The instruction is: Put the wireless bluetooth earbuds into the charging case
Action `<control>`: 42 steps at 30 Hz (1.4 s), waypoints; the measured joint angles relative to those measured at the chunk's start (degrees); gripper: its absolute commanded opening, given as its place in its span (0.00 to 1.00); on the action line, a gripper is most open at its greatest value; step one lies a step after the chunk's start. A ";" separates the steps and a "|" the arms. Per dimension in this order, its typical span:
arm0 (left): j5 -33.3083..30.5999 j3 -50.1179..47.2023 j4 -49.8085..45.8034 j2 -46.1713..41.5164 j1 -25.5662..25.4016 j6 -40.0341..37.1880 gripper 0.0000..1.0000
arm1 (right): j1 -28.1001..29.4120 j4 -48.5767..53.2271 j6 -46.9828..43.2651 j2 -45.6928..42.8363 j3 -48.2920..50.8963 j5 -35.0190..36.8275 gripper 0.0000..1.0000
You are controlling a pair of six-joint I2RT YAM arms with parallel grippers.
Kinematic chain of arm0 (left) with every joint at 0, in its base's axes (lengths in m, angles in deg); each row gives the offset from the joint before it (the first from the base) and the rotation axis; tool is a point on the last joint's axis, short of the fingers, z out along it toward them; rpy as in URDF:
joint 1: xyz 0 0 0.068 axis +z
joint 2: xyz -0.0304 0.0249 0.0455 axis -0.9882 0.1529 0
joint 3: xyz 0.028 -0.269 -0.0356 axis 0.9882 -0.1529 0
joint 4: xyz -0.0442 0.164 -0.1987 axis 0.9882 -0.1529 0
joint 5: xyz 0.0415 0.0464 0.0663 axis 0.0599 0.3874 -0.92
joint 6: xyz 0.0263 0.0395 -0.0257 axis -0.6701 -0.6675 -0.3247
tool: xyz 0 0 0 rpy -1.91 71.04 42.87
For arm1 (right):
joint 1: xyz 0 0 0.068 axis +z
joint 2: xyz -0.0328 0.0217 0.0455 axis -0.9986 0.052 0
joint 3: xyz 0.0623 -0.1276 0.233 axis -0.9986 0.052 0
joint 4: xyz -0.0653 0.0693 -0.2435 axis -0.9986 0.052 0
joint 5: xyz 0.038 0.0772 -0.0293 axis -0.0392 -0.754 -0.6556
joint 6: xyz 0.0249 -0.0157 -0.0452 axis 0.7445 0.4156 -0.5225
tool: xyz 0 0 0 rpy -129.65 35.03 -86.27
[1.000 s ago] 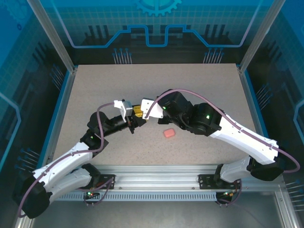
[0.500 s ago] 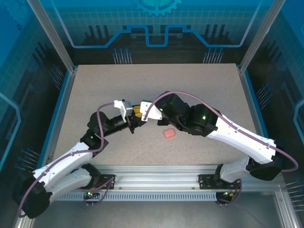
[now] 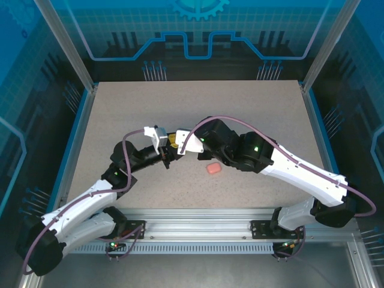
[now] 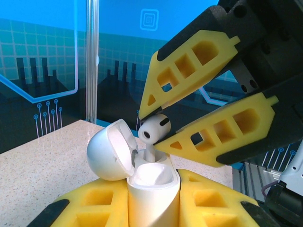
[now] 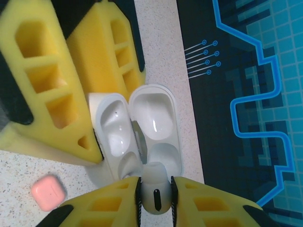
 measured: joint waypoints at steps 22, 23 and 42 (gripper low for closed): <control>0.52 0.00 0.04 0.04 0.00 0.00 0.00 | -0.50 -2.14 4.24 -6.82 -2.01 -6.60 0.73; 0.31 0.00 0.20 0.04 0.00 0.00 0.00 | -1.22 -3.02 5.51 -8.15 -1.92 -7.21 0.75; -2.47 0.00 0.59 -5.22 0.00 -1.99 0.00 | -27.19 -12.76 51.19 -10.34 24.83 -24.20 0.66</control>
